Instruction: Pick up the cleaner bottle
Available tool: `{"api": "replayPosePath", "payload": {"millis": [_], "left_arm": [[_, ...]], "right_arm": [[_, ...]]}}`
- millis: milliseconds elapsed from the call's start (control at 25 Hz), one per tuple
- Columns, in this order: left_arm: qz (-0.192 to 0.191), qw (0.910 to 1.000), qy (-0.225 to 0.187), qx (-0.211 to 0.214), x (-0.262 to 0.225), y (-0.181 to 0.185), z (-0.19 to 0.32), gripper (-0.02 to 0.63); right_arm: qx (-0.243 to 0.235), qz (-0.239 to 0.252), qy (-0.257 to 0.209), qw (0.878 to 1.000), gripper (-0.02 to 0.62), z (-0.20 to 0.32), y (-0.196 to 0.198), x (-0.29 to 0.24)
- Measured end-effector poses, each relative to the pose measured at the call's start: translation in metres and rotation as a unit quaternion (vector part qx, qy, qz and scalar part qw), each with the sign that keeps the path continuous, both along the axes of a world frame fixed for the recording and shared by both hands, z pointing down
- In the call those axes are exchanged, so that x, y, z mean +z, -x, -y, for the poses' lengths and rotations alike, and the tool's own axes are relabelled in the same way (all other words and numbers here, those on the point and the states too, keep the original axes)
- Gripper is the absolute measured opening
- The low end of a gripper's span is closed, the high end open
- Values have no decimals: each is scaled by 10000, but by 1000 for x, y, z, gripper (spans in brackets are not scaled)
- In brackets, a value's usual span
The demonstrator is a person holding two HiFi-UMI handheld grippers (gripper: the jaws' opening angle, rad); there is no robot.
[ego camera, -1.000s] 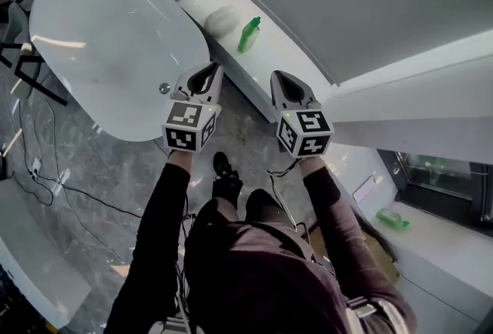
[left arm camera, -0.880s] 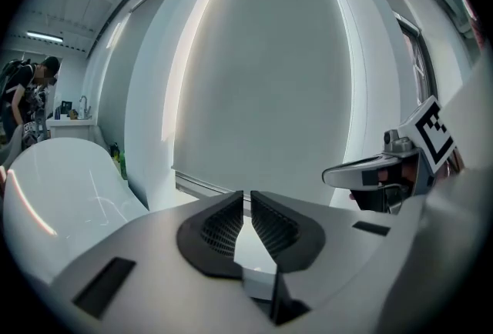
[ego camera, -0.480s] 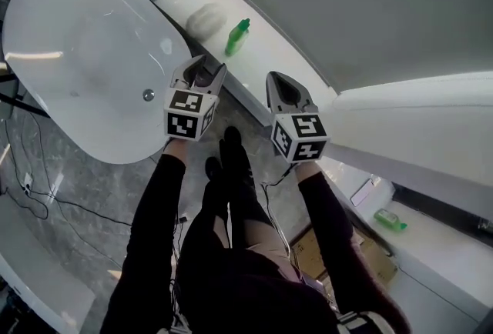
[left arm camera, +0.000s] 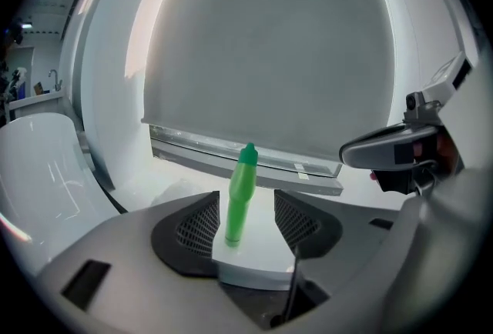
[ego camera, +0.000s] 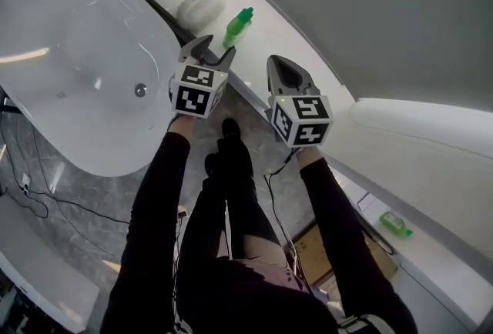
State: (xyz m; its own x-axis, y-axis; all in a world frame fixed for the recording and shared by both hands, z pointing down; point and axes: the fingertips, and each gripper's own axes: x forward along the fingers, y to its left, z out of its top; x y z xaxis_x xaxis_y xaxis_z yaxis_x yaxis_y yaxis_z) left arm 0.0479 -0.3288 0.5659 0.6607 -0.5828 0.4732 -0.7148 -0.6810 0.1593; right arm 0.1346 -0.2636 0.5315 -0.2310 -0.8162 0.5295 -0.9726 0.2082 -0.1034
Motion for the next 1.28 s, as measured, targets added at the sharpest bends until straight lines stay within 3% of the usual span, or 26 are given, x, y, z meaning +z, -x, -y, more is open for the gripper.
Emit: {"api": "replayPosePath", "payload": {"millis": [640,1280], "left_arm": [[485,9979,292,308,93,-40,42,256],[734,9960,376,353,140,-68,58,256]], "right_arm": [[-8,65,318,9995,2,73,-20,80],[-2,30,476,9989,2,86,-37,112]]}}
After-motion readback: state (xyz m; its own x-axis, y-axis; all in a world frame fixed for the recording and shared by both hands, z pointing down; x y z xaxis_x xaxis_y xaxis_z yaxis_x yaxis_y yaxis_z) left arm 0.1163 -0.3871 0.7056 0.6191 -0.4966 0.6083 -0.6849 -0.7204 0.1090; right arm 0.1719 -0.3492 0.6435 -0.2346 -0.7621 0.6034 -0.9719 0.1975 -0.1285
